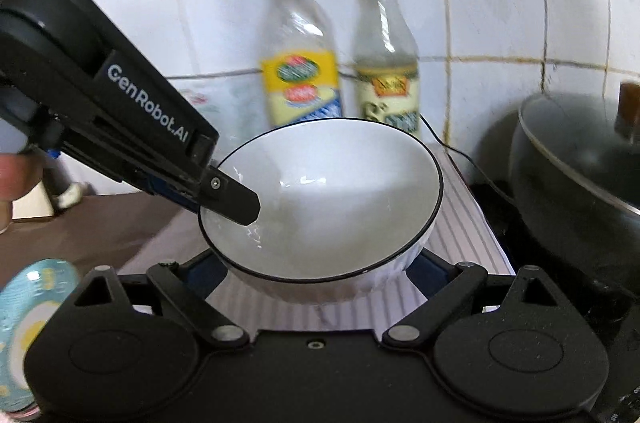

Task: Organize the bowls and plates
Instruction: 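Lift the third bowl and carry it over the bowl stack, then lower the third bowl into the stack and open both grippers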

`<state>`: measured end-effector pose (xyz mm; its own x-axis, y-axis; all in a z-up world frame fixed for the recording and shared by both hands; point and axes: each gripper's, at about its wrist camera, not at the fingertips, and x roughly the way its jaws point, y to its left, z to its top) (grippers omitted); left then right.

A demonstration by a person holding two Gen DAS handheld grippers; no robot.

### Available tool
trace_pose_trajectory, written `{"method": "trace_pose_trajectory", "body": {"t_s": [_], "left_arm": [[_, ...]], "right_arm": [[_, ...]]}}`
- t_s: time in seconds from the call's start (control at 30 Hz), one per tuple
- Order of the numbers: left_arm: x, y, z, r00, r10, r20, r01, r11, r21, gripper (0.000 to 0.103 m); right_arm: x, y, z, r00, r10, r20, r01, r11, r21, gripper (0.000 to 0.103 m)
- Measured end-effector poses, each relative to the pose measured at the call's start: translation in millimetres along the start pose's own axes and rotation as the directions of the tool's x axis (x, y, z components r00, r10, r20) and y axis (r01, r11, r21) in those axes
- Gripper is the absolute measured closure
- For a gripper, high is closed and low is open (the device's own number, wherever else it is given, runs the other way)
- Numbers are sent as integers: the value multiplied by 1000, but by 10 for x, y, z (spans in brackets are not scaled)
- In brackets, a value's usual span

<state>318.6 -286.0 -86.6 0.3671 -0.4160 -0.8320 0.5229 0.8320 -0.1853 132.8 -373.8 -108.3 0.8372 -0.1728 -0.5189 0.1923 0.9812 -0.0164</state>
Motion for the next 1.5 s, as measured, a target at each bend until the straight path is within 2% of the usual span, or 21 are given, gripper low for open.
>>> {"method": "trace_pose_trajectory", "body": {"t_s": [0.13,0.33,0.53,0.83,1.13,1.5], "left_arm": [[-379,5,-194,999,27,38,-27,1000,-6,91],[-813,62,-468,997,26,66,-23,999,-39,91],[-1000,147,-726,998,32,57,-27,996,-87,91],[-918,344,-974,999,45,31,-40,988,-150,91],[-636,487,-1143,1000,19,-16,-22,981,-194,91],[-519,484,-1188,997,76,-28,-80,980,-182,91]], "right_arm": [[-295,191,12,998,54,23,-53,998,-32,6],[-678,426,-6,992,122,39,-118,989,-87,5],[-872,539,-114,986,167,10,-164,975,-153,5],[-820,624,-243,975,207,-78,-219,953,-209,5],[-751,649,-298,976,181,-117,-206,944,-259,6],[-650,736,-388,981,133,-144,-175,926,-335,6]]}}
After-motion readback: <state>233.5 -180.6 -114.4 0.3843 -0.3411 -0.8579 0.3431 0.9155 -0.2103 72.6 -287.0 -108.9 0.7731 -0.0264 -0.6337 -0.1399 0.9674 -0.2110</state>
